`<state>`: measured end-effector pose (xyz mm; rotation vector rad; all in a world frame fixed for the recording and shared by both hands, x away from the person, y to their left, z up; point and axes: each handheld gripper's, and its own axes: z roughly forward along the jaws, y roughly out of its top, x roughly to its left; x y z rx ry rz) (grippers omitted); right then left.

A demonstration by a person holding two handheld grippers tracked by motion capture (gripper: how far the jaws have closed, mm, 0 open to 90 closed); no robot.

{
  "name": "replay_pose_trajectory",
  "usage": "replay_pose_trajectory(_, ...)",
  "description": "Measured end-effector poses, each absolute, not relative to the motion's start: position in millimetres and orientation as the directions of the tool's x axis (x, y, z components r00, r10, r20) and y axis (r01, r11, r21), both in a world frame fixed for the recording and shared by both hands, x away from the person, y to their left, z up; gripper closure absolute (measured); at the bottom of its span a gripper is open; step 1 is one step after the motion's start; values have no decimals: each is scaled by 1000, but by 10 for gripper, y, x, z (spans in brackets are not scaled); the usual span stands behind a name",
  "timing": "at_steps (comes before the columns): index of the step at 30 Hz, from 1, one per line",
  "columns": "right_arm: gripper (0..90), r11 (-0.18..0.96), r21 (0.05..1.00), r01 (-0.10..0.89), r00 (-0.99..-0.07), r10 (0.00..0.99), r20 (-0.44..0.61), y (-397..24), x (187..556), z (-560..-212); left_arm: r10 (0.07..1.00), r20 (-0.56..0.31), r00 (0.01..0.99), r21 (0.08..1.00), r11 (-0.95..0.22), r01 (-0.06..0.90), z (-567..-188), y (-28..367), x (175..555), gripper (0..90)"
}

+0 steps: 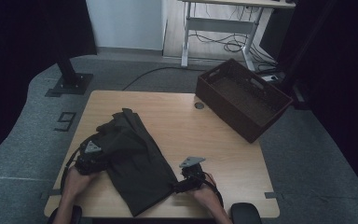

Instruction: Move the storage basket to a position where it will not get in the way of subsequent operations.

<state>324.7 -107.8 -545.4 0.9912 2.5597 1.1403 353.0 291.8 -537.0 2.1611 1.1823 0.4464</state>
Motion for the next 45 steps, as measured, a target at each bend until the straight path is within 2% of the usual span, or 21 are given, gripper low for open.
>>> replay_pose_trajectory(11, 64, 468, 707, 530, -701, 711, 55, -1279, 3394, -5505, 819, -42, 572, 675, -399, 621, -5377, 2841, 3345, 438)
replay_pose_trajectory(19, 66, 406, 710, 575, -622, 781, 56, -1497, 3547, -5510, 787, -56, 614, 670, -427, 608, -5360, 2678, 3240, 361)
replay_pose_trajectory(38, 74, 289, 710, 642, -458, 887, 53, -2022, 3993, -5513, 746, -50, 664, 756, -407, 514, -5142, 2691, 3107, 250)
replay_pose_trajectory(45, 115, 289, 720, 630, -473, 879, 61, -2063, 3961, -5454, 766, -54, 640, 780, -368, 506, -4983, 2775, 3135, 191)
